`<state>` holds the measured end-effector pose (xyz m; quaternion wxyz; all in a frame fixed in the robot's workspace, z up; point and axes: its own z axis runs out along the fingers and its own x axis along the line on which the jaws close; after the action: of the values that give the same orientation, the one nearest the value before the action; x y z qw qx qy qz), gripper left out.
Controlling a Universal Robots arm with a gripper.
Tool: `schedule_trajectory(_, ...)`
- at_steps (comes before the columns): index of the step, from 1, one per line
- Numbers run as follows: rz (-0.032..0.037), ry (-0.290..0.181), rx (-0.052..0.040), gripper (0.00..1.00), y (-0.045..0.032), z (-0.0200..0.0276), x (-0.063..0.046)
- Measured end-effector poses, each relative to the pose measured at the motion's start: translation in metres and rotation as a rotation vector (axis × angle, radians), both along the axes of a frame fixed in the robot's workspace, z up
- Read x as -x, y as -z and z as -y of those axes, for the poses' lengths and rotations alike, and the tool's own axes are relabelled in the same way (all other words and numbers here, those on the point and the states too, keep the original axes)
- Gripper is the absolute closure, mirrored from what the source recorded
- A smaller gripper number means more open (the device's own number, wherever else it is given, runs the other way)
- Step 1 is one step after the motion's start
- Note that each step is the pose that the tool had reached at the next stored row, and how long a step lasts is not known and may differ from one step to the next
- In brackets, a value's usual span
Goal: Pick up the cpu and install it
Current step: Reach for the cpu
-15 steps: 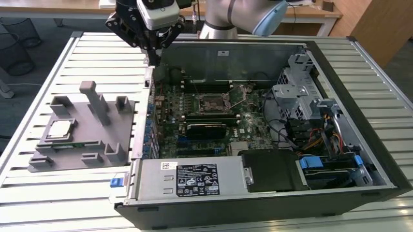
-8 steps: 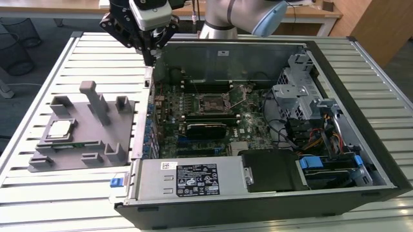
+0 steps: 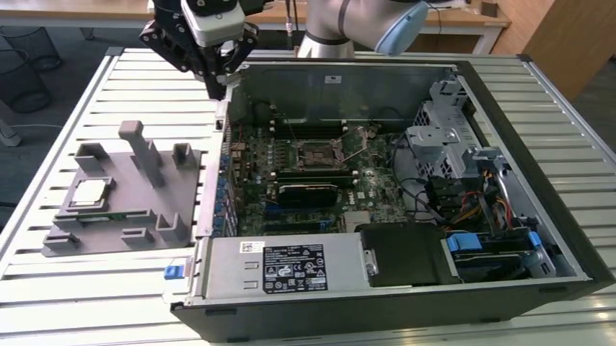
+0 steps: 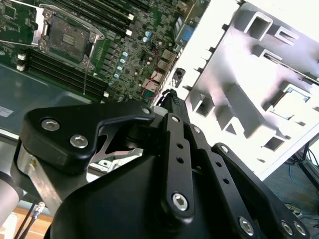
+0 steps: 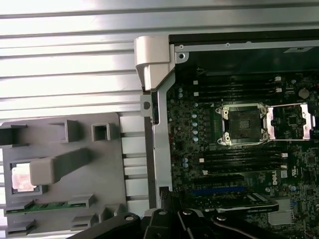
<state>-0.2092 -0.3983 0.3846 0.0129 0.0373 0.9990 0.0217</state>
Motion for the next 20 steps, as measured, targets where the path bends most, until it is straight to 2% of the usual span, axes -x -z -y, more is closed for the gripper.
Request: schedule_trajectory(20,0.0,-0.001,0.0001,0.89,0.0029,-0.0001,0.025)
